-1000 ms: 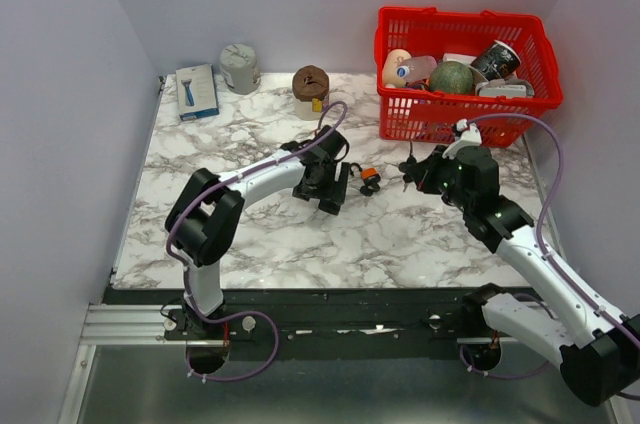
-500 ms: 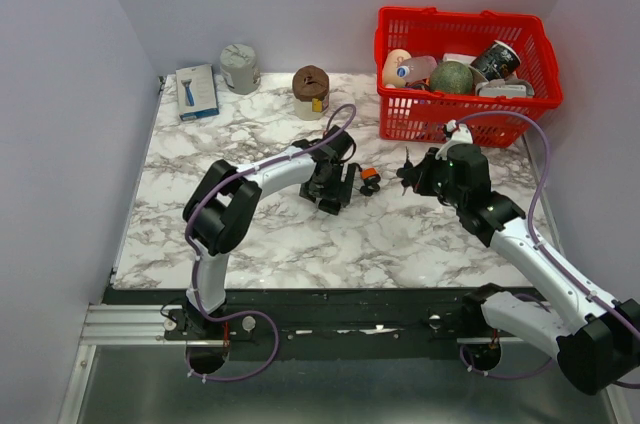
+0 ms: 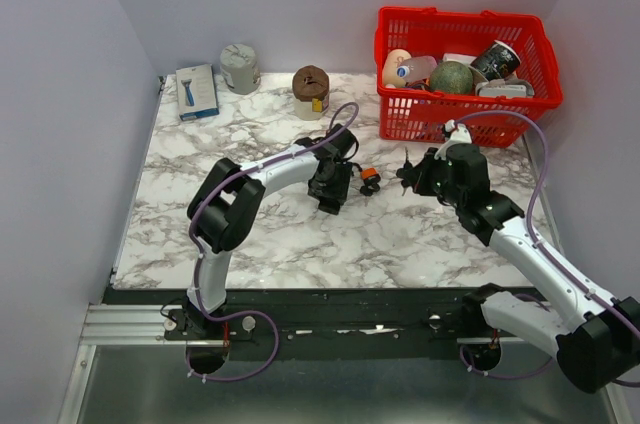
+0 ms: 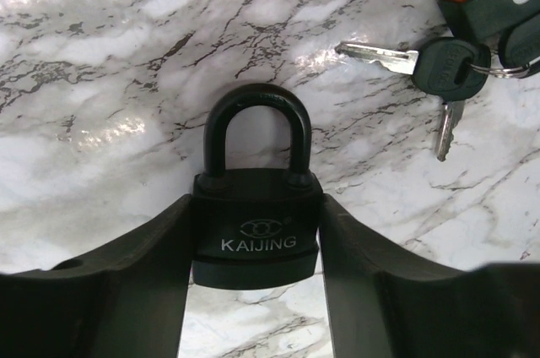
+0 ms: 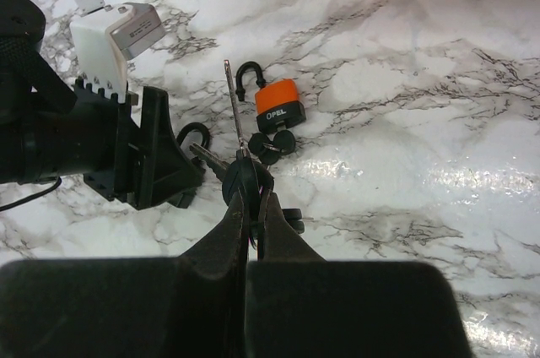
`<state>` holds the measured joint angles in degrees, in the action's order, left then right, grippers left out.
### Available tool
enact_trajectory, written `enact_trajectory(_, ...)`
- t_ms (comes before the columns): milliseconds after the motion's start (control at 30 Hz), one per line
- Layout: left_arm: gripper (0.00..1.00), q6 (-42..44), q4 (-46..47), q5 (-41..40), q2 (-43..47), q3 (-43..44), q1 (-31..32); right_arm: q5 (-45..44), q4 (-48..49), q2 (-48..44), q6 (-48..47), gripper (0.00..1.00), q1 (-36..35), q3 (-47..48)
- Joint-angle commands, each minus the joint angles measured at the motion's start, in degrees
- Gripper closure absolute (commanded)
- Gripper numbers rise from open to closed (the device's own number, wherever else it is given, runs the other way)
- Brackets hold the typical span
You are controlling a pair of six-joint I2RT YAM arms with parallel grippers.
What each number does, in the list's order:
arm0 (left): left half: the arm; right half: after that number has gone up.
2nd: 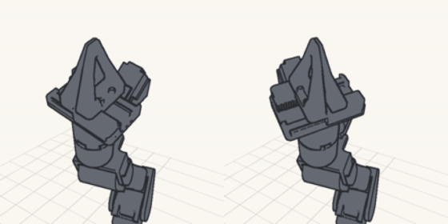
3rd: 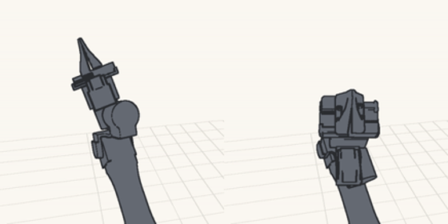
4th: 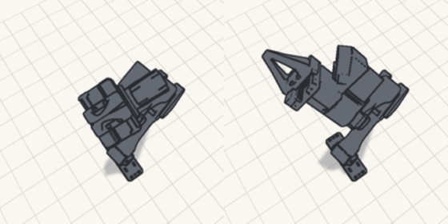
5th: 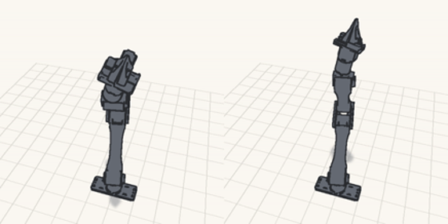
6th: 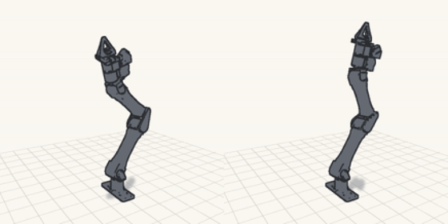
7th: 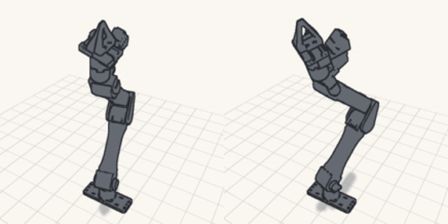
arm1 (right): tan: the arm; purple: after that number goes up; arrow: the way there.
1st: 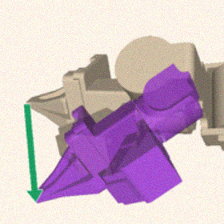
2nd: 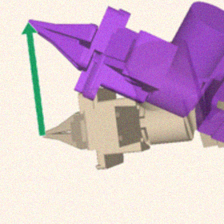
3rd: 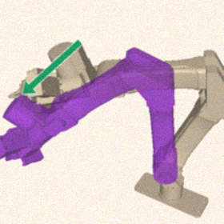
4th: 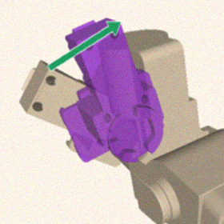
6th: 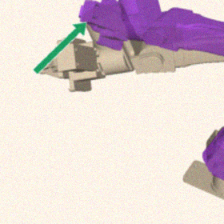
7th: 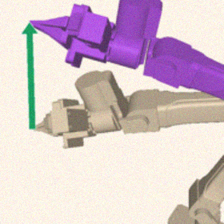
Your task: Unlock with the key
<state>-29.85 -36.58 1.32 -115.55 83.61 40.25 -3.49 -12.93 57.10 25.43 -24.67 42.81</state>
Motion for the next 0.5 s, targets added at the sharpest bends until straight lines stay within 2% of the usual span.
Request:
enact_trajectory(0, 0.51, 0.1, -1.7, 1.1, -2.2, -2.0, 0.7, 1.3, 0.8, 0.9, 0.1, 0.99, 0.2, 1.3)
enact_trajectory(33, 0.62, -0.2, -1.7, 1.2, -2.1, -2.3, 0.7, 1.7, 0.8, 1.1, 0.1, 0.99, 0.2, 1.3)
enact_trajectory(100, 0.73, -0.5, -1.6, 1.8, -1.7, -2.5, 0.6, 1.9, 0.8, 1.3, 0.1, 0.99, 0.2, 1.6)
enact_trajectory(133, 0.84, -1.0, -1.4, 2.0, -1.5, -2.8, 0.6, 2.0, 0.8, 1.3, 0.1, 0.99, 0.2, 1.7)
enact_trajectory(233, 1.00, -2.1, -0.6, 3.3, 0.1, -3.0, 0.2, 3.0, 0.7, 1.4, -1.0, 0.99, 0.2, 2.3)
enact_trajectory(300, 1.00, -4.4, 1.4, 4.6, 2.9, -3.5, -0.7, 3.0, -0.1, 1.7, -2.2, 0.99, 0.2, 2.6)
enact_trajectory(467, 1.00, -13.6, 11.2, 12.4, 14.1, -8.7, -4.6, 11.8, -5.2, 4.9, -6.7, 0.99, 0.2, 7.8)
